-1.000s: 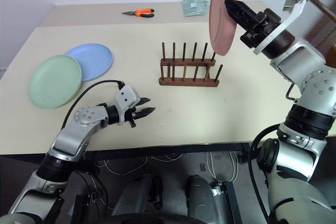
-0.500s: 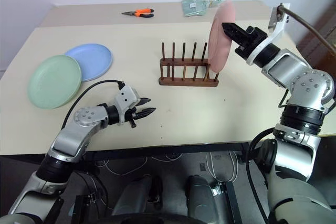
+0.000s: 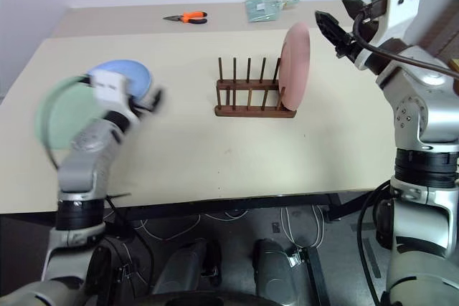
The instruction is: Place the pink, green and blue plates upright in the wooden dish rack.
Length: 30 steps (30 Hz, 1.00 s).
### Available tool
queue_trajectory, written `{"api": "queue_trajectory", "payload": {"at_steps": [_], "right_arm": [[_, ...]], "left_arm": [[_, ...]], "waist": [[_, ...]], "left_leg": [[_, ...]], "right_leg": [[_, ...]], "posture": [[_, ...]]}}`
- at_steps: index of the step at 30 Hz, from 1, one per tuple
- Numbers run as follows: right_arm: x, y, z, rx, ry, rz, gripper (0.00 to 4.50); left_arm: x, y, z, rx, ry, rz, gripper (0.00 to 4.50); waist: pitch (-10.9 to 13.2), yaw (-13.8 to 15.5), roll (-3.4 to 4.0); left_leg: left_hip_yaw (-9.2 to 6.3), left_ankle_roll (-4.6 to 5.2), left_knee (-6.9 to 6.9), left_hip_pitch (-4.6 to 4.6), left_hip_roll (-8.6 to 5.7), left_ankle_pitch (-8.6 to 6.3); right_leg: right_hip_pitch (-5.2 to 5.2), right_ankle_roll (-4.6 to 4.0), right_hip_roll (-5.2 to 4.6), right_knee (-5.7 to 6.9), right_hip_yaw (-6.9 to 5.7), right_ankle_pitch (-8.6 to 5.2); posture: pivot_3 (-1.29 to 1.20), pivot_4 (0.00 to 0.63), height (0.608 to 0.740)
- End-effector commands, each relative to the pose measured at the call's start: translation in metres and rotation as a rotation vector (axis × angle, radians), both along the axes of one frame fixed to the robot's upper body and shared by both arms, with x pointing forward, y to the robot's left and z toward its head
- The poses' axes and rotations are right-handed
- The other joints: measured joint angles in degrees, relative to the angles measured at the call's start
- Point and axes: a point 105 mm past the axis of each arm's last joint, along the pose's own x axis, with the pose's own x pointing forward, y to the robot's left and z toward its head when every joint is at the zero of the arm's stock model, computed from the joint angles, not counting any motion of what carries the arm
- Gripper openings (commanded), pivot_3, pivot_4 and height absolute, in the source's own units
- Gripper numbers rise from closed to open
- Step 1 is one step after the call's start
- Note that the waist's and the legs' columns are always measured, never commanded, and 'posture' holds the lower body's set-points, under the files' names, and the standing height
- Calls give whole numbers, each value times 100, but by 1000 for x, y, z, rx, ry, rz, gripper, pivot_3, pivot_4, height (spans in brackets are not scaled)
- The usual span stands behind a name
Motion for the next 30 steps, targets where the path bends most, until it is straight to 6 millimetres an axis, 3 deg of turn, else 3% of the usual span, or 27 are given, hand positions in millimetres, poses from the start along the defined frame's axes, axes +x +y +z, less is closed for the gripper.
{"api": "queue_trajectory", "payload": {"at_steps": [1, 5, 10, 15, 18, 22, 25, 28, 30], "right_arm": [[-34, 54, -7, -179, -33, 264, 2946], [-58, 95, -49, -311, 113, 503, 2946], [-76, 131, -98, -419, 208, 645, 4478], [-83, 145, -117, -441, 207, 675, 4478], [-85, 147, -123, -453, 214, 673, 4500], [-81, 143, -125, -460, 211, 636, 4500], [-78, 140, -126, -468, 200, 606, 4500], [-77, 138, -126, -466, 199, 598, 4500], [-75, 134, -123, -432, 241, 608, 4500]], "left_arm": [[-31, 74, 13, -108, -47, 426, 4456], [-50, 95, -2, -226, 20, 560, 4456], [-66, 105, -34, -420, 142, 613, 4500], [-65, 92, -70, -722, 269, 552, 4500], [-66, 93, -84, -892, 282, 569, 3621], [-63, 90, -86, -930, 283, 556, 1527], [-57, 89, -75, -963, 203, 528, 43], [-54, 87, -60, -994, 85, 482, 43], [-53, 80, -35, -922, -39, 402, 43]], "waist": [[-1, -9, -1], [1, 99, -13], [-7, 190, -48], [-5, 176, -60], [-4, 169, -65], [-5, 177, -66], [-7, 187, -71], [-9, 173, -76], [-5, 161, -83]], "left_leg": [[2, 0, -3, 2, 3, 0], [2, 0, 7, 3, 3, -1], [-9, 4, 18, 3, -1, -8], [-9, -2, 17, 4, -3, -8], [-9, -6, 17, 5, -3, -5], [-7, -9, 15, 12, -3, -4], [-9, -17, 15, 13, -6, -8], [-9, -23, 15, 15, -9, -12], [-9, -24, 14, 15, -7, -12]], "right_leg": [[0, 0, 2, -2, 0, 0], [10, 1, -2, -1, -6, 1], [19, 7, -10, -8, -11, 5], [19, 7, -9, -6, -12, 5], [18, 6, -6, -6, -12, 4], [24, 6, -5, -5, -12, 4], [26, 6, -5, -5, -13, 4], [29, 7, -7, -8, -13, 5], [28, 6, -5, -7, -13, 4]], "posture": [[0, 150, 740], [0, 150, 740], [0, 150, 740], [0, 150, 740], [0, 150, 740], [0, 150, 740], [0, 150, 740], [0, 150, 740], [0, 150, 740]]}}
